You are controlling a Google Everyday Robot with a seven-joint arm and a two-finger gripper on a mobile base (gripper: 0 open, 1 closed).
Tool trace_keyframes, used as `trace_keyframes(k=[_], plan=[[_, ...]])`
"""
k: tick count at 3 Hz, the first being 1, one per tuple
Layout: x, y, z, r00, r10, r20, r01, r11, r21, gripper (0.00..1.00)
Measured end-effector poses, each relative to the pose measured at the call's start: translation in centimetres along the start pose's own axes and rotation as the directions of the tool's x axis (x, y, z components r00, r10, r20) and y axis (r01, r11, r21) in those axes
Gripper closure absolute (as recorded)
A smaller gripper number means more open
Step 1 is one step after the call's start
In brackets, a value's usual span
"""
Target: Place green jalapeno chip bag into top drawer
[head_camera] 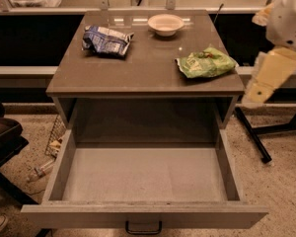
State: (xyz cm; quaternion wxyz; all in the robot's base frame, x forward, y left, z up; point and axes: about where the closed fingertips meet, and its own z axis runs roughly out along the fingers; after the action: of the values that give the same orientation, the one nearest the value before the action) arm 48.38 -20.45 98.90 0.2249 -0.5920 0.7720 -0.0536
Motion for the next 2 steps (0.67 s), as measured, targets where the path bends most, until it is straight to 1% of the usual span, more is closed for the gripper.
trace_keyframes(k=[1,2], plan=[[-2.6,-6.3,3.1,0.994,-0.008,0.11,-0.001,0.9964,0.085,0.0],[-4.3,-12.6,6.7,0.976,0.001,0.218,-0.035,0.9875,0.154,0.0]])
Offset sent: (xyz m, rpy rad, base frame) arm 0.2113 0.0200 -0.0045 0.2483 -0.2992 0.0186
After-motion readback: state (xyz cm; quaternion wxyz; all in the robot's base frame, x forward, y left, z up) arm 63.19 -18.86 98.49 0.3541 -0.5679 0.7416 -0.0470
